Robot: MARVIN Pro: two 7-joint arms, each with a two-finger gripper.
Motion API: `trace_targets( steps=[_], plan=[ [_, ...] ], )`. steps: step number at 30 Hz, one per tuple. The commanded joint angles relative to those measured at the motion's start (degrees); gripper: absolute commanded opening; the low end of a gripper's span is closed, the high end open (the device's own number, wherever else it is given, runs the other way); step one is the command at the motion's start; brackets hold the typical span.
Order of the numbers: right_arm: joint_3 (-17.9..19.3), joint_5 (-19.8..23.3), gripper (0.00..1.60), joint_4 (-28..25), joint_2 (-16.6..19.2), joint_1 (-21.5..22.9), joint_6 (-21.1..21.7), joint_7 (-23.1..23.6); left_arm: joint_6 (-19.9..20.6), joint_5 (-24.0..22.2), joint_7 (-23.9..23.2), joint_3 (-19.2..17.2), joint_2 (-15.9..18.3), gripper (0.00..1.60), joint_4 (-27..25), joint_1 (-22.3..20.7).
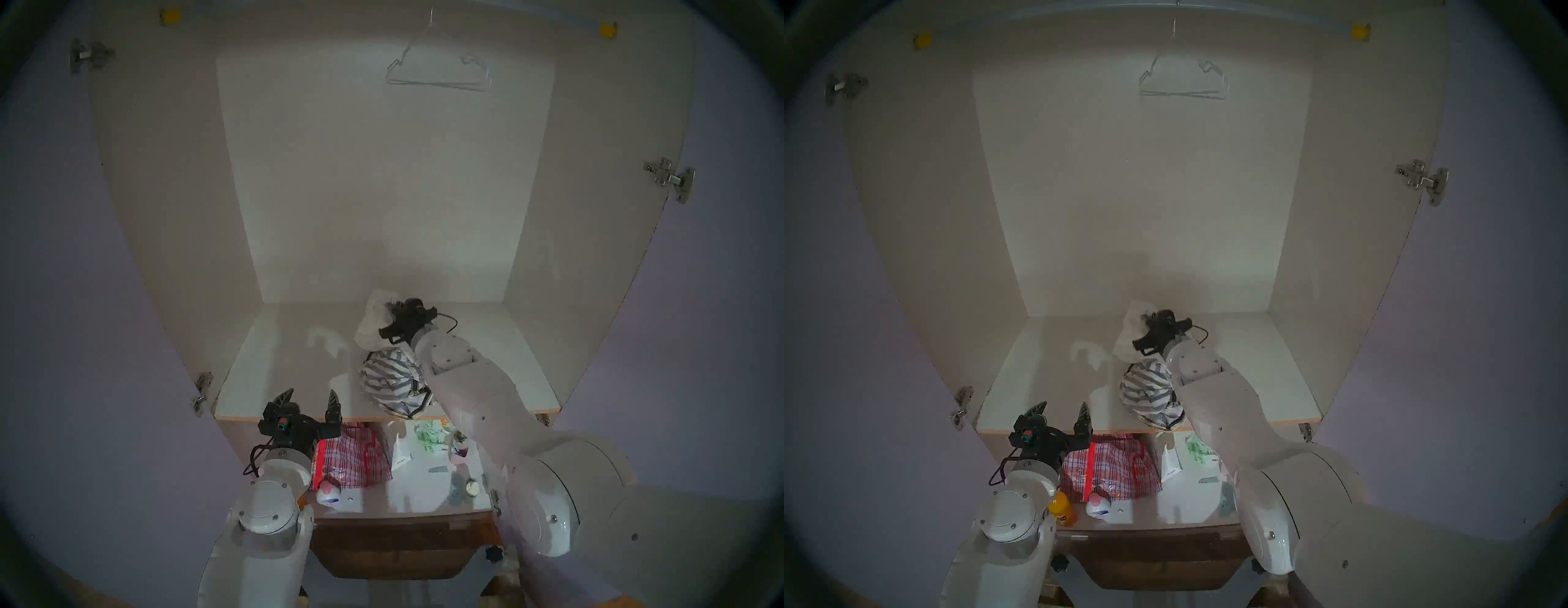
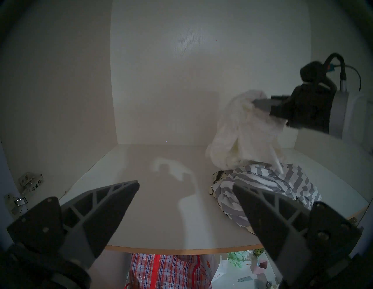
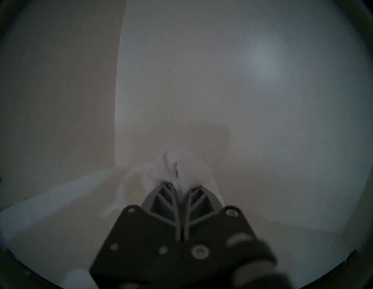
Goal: Sort tops into two piles: light colors and dark colors
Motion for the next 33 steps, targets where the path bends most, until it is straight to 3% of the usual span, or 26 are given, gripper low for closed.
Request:
trace_targets(
  steps=[1,9,13,15,16,17,21,25,27,30,33],
  plan=[
    [2.07,-0.23,0.0,-7.75,2.41,-1.31,-2.11,-3.94,-0.36,-0.07,-0.2,0.16,0.0,1.6,-1.49,-0.51],
    [6.81,-0.23,0.0,-20.76,6.9,-5.13,1.73,-7.49,-0.35,-0.09,-0.2,0.17,0.03,1.6,-1.55,-0.48],
    [10.39,-0.32,0.0,-28.18,8.28,-7.15,8.58,-8.6,-0.31,-0.13,-0.25,0.18,0.06,1.6,-1.69,-0.41],
    [12.21,-0.23,0.0,-30.98,8.43,-8.06,14.21,-8.26,-0.25,-0.19,-0.3,0.18,0.1,1.6,-1.8,-0.35],
    [12.21,-0.23,0.0,-30.98,8.43,-8.06,14.21,-8.26,-0.25,-0.19,-0.3,0.18,0.1,1.6,-1.8,-0.35],
    [12.52,-0.98,0.0,-32.31,8.88,-8.71,17.71,-8.43,-0.21,-0.21,-0.32,0.18,0.11,1.6,-1.85,-0.33],
    [12.97,-3.12,0.0,-31.97,9.83,-9.81,17.07,-11.08,-0.21,-0.22,-0.32,0.18,0.12,1.6,-1.85,-0.33],
    [15.31,-2.51,0.0,-30.03,11.05,-8.69,18.1,-12.53,-0.25,-0.19,-0.27,0.19,0.1,1.6,-1.78,-0.36],
    [15.29,-4.8,0.0,-28.05,12.48,-7.62,16.24,-13.69,-0.28,-0.17,-0.25,0.19,0.09,1.6,-1.72,-0.39],
    [15.57,-4.77,0.0,-26.11,13.09,-6.32,16.02,-14.42,-0.29,-0.17,-0.24,0.2,0.11,1.6,-1.71,-0.4],
    [16.66,-5.18,0.0,-20.88,14.1,-3.71,14.24,-17.02,-0.28,-0.18,-0.24,0.2,0.11,1.6,-1.73,-0.39]
  ],
)
